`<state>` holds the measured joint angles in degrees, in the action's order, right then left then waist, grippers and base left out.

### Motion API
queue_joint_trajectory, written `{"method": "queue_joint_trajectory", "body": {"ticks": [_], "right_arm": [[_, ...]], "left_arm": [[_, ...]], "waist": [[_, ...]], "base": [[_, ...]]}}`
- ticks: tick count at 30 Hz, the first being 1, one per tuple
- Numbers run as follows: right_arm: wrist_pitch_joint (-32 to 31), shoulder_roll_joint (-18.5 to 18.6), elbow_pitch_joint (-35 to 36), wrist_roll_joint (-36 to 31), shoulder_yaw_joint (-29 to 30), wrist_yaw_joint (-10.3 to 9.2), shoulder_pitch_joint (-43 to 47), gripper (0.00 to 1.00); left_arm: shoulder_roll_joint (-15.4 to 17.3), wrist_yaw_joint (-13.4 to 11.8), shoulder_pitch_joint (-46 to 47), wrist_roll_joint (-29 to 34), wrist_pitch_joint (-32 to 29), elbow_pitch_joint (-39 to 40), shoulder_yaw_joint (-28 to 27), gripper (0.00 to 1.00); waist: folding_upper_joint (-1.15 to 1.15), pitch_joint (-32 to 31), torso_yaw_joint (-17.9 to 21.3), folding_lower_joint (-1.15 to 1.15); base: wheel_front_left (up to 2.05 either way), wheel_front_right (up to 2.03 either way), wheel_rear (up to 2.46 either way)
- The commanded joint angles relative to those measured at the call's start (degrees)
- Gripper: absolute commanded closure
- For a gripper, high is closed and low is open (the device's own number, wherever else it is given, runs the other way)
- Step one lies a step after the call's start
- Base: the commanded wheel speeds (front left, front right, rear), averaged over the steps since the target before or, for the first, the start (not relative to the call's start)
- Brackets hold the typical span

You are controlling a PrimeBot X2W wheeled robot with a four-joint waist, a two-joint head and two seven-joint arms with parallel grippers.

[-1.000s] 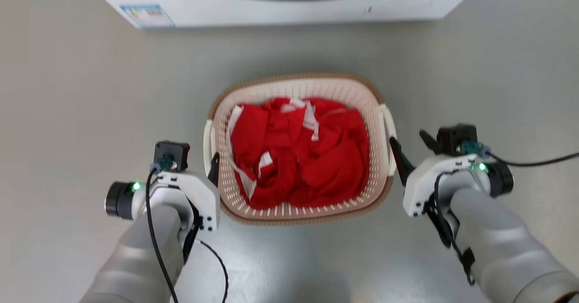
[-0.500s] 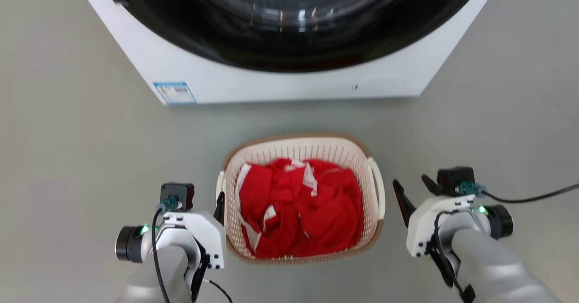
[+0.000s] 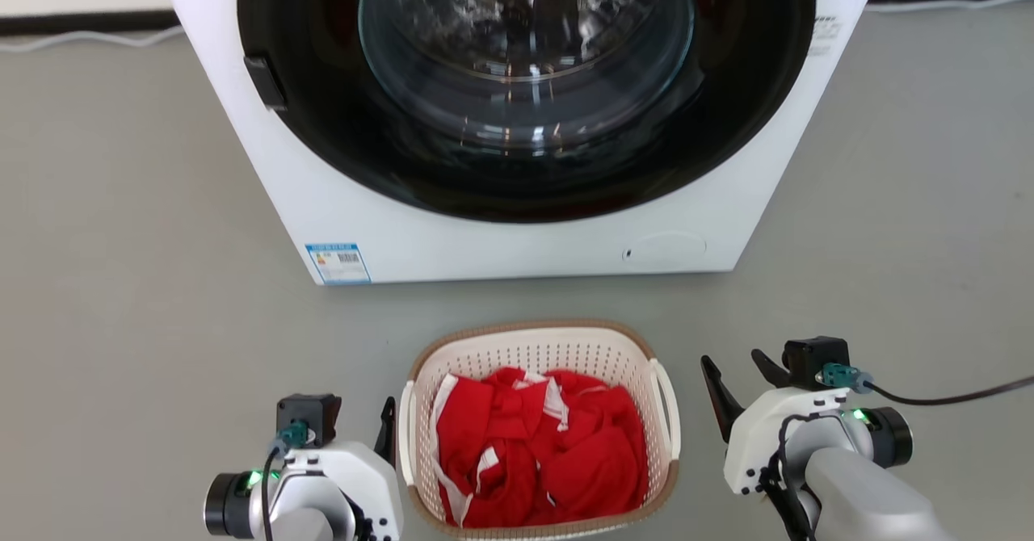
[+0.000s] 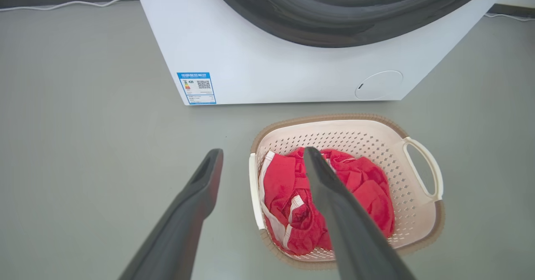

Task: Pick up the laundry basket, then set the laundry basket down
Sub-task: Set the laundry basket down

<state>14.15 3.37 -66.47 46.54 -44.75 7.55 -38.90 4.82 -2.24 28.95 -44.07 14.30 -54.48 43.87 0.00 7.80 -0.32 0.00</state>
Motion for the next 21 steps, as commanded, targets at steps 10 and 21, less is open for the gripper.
{"method": "queue_joint_trajectory", "body": {"ticks": [10,21], "right_arm": [[0.85,-0.49,9.4,-12.59,12.55,-0.06,7.12,0.0],[0.85,-0.49,24.99,-25.89,24.64,-0.06,16.54,0.0]], "left_arm": [[3.28,-3.63,-8.57,9.63,0.7,15.64,-12.22,0.0],[3.33,-4.3,-17.7,17.18,0.7,29.4,-21.7,0.0]], "waist": [[0.0,-4.66,0.28,0.0],[0.0,-6.2,1.23,0.0]], "base": [[0.0,0.0,0.0],[0.0,0.0,0.0]]}}
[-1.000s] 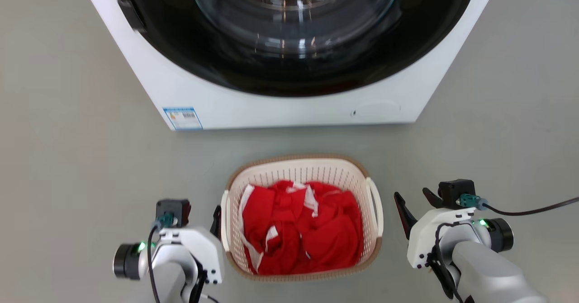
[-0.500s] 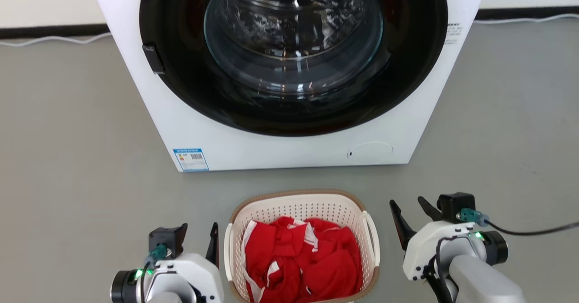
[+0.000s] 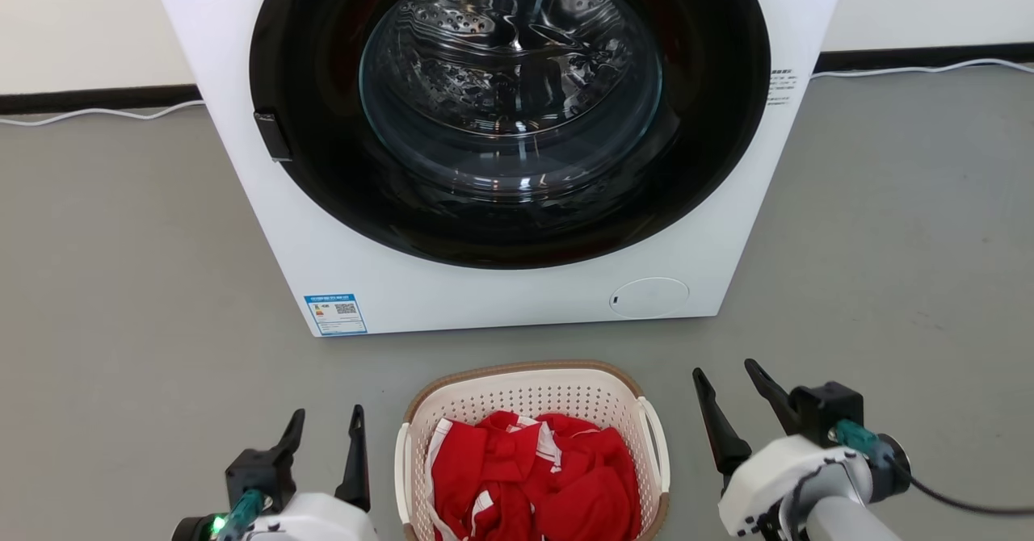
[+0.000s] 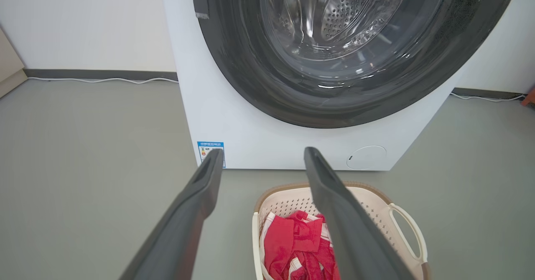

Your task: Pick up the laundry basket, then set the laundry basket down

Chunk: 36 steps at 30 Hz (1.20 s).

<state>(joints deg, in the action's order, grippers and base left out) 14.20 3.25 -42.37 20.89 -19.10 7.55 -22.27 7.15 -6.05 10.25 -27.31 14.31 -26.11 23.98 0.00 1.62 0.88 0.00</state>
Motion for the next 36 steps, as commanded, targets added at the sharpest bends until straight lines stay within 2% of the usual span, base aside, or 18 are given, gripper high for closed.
{"method": "queue_joint_trajectory", "body": {"ticks": [1,9,16,24,36], "right_arm": [[0.79,-0.37,2.56,-1.28,-0.14,-0.06,0.95,0.0],[0.8,-0.37,15.5,-8.15,5.0,-0.06,8.58,0.0],[0.8,-0.37,22.22,-10.27,10.03,-0.06,13.65,0.0],[0.8,-0.37,25.34,-12.23,15.17,-0.06,16.68,0.0],[0.8,-0.37,27.23,-14.13,19.05,-0.06,18.84,0.0]], "left_arm": [[0.94,-0.42,0.21,1.1,0.69,2.21,-2.6,0.0],[0.51,1.04,-5.36,6.18,0.69,10.18,-8.88,0.0],[-0.67,2.38,-9.69,8.85,0.69,14.7,-14.41,0.0],[-1.65,4.75,-13.02,10.87,0.69,16.63,-19.4,0.0],[-2.87,6.97,-16.22,13.88,0.69,17.56,-23.65,0.0]], "waist": [[0.0,-0.08,0.12,0.0],[0.0,-0.49,0.92,0.0],[0.0,-0.94,1.59,0.0],[0.0,-1.68,1.89,0.0],[0.0,-2.37,1.87,0.0]], "base": [[0.0,0.0,0.0],[0.0,0.0,0.0],[0.0,0.0,0.0],[0.0,0.0,0.0],[0.0,0.0,0.0]]}}
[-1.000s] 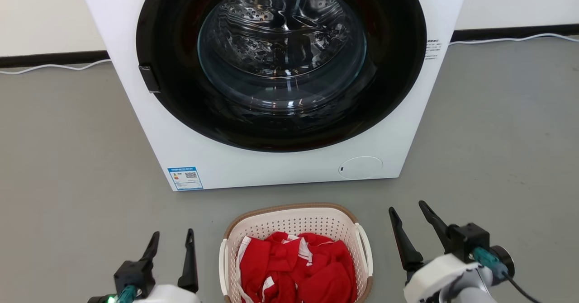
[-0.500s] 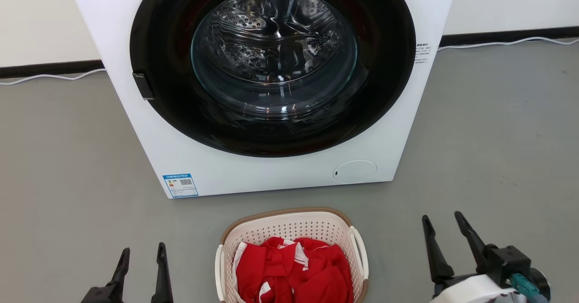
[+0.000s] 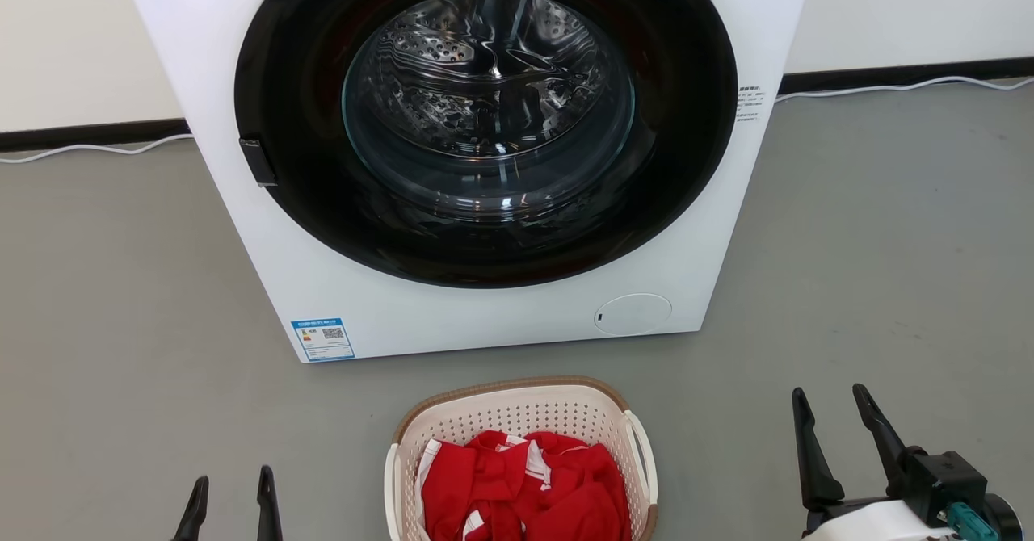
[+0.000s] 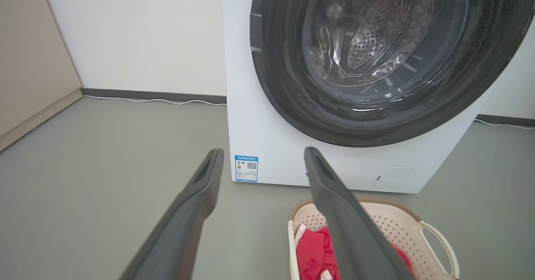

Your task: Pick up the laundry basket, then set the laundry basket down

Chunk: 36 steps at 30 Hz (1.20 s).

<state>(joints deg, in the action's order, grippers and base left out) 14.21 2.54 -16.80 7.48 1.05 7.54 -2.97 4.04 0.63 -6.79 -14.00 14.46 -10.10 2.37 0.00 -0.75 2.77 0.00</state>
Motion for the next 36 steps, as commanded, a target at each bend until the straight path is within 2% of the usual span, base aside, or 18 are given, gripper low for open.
{"method": "queue_joint_trajectory", "body": {"ticks": [1,15,16,22,27,31,36], "right_arm": [[0.79,0.33,1.67,-0.73,-1.0,-0.05,-0.42,0.0],[0.79,0.33,0.81,-0.2,-0.88,-0.05,-0.54,0.0],[0.0,-0.04,-0.42,0.01,0.19,0.01,0.0,1.0],[-0.58,-0.72,-2.9,1.46,0.16,0.01,0.61,1.0],[-1.45,-0.67,-2.6,4.89,0.39,0.01,0.53,1.0],[-2.03,-0.64,-2.37,7.64,0.49,0.01,0.46,1.0],[-2.79,-0.6,-2.1,11.0,0.65,0.0,0.31,1.0]], "left_arm": [[0.11,0.37,0.62,0.72,0.53,1.55,-2.22,0.0],[-0.87,2.15,0.53,1.72,0.53,0.38,-3.55,0.0],[-1.21,2.0,-0.65,1.48,0.0,-0.78,-1.56,1.0],[-2.02,2.01,-0.61,0.19,-0.75,-3.55,-1.6,1.0],[-1.98,2.2,-0.11,-3.02,-1.63,-3.52,-1.93,1.0],[-1.95,2.36,0.29,-5.6,-2.23,-3.51,-2.11,1.0],[-1.92,2.56,0.83,-8.75,-3.0,-3.5,-2.36,1.0]], "waist": [[0.0,0.02,-0.03,0.0],[0.0,-0.03,-0.19,0.0],[0.0,-0.04,-0.2,0.0],[0.0,-0.05,-0.26,-0.01],[0.0,-0.14,-0.36,-0.13],[0.0,-0.01,-0.45,-0.01],[0.0,0.06,-0.55,-0.01]], "base": [[0.0,0.0,0.0],[0.0,0.0,0.0],[0.0,0.0,0.0],[0.0,0.0,0.0],[0.0,0.0,0.0],[0.0,0.0,0.0],[0.0,0.0,0.0]]}}
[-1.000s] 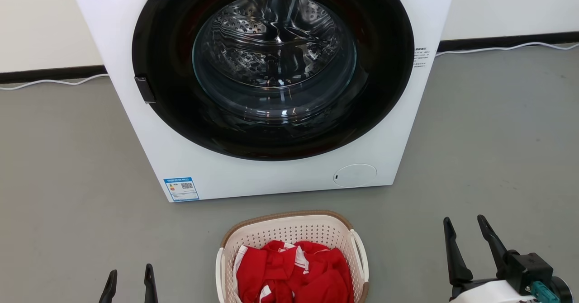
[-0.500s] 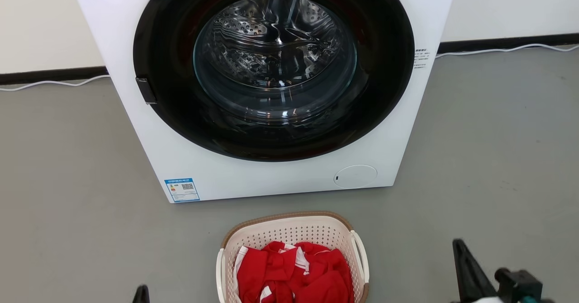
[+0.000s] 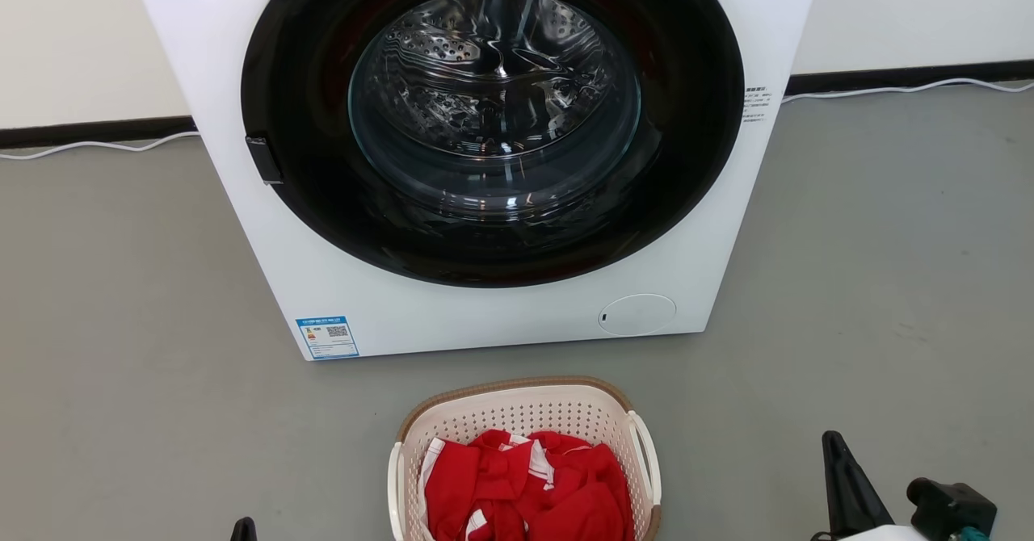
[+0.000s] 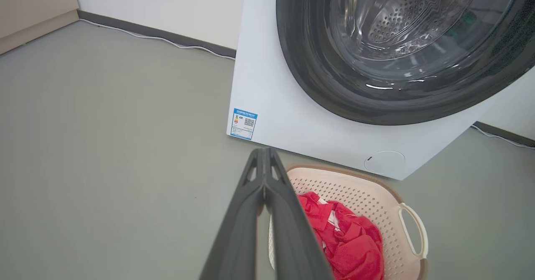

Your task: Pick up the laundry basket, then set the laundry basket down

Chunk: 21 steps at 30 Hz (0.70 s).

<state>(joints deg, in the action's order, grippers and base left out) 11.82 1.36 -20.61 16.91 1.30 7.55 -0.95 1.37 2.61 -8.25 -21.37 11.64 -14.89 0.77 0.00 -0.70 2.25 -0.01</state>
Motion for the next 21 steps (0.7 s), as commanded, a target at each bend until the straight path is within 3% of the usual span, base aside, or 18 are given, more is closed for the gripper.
{"method": "queue_joint_trajectory", "body": {"ticks": [1,21], "right_arm": [[-0.55,0.6,1.75,2.24,0.44,-0.01,-1.74,1.0],[-3.65,0.76,2.62,15.11,1.25,-0.02,-2.34,1.0]], "left_arm": [[0.76,0.62,2.4,-2.02,-0.34,1.29,-0.82,1.0],[0.89,1.37,4.51,-14.14,-3.44,1.23,-1.93,1.0]], "waist": [[0.0,0.02,-0.04,0.01],[0.0,0.17,-0.43,0.01]], "base": [[0.0,0.0,0.0],[0.0,0.0,0.0]]}}
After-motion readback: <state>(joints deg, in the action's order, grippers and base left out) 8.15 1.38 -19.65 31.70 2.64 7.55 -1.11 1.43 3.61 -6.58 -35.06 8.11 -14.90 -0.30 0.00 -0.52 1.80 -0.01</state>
